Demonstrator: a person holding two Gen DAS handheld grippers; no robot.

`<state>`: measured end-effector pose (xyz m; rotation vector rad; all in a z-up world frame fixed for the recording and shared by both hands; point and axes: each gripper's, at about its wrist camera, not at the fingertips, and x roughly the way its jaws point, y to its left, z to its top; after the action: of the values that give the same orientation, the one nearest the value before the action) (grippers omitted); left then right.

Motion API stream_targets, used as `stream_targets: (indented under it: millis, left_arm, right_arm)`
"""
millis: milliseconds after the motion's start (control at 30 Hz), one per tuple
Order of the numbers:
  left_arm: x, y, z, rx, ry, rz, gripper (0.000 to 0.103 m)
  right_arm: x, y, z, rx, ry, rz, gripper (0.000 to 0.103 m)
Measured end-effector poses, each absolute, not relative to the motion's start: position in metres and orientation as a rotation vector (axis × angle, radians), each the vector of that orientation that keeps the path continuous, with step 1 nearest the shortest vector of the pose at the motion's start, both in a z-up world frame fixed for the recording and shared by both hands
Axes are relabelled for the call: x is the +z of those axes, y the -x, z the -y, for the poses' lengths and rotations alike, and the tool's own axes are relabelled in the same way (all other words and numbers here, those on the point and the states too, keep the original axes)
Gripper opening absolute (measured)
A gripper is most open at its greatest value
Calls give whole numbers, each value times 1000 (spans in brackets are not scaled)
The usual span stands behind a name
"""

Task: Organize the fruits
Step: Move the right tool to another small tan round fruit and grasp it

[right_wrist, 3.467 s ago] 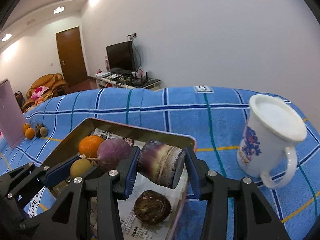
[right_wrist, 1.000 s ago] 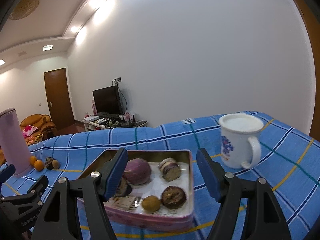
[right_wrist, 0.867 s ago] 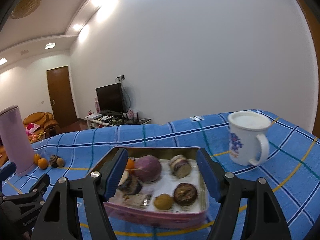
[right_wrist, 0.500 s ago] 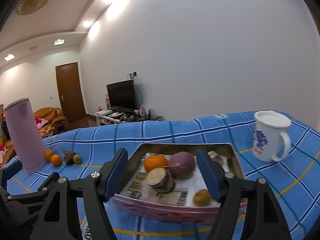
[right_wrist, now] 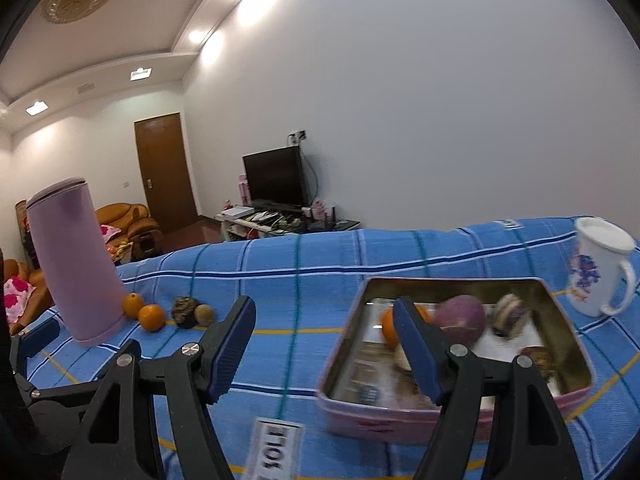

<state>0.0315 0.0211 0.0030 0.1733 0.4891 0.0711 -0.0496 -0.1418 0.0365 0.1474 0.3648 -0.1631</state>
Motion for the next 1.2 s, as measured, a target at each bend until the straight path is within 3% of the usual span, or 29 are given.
stream_targets:
  millis: [300, 600, 667, 767, 1100, 1167, 1200]
  left_arm:
    - [-6, -72, -70, 155, -110, -583, 103]
    - [-24, -107, -109, 145, 4, -727, 103]
    - [-30, -113, -120, 155, 44, -764, 103]
    - [-37, -118, -138, 179, 119, -807, 103]
    - [-37, -117, -139, 190, 134, -813, 103]
    - [-36, -115, -137, 184, 126, -814, 103]
    - [-36, -116, -136, 182, 124, -814, 103]
  right_arm:
    - [29, -2, 109, -86, -144, -461, 72]
    - [6, -76, 74, 58, -75, -679, 72]
    - [2, -91, 66, 81, -40, -708, 63]
    - [-4, -113, 56, 112, 0, -764, 58]
    - [-23, -161, 37, 152, 66, -906, 54]
    - [-22, -163, 35, 153, 77, -900, 42]
    - [-22, -164, 35, 157, 83, -900, 40]
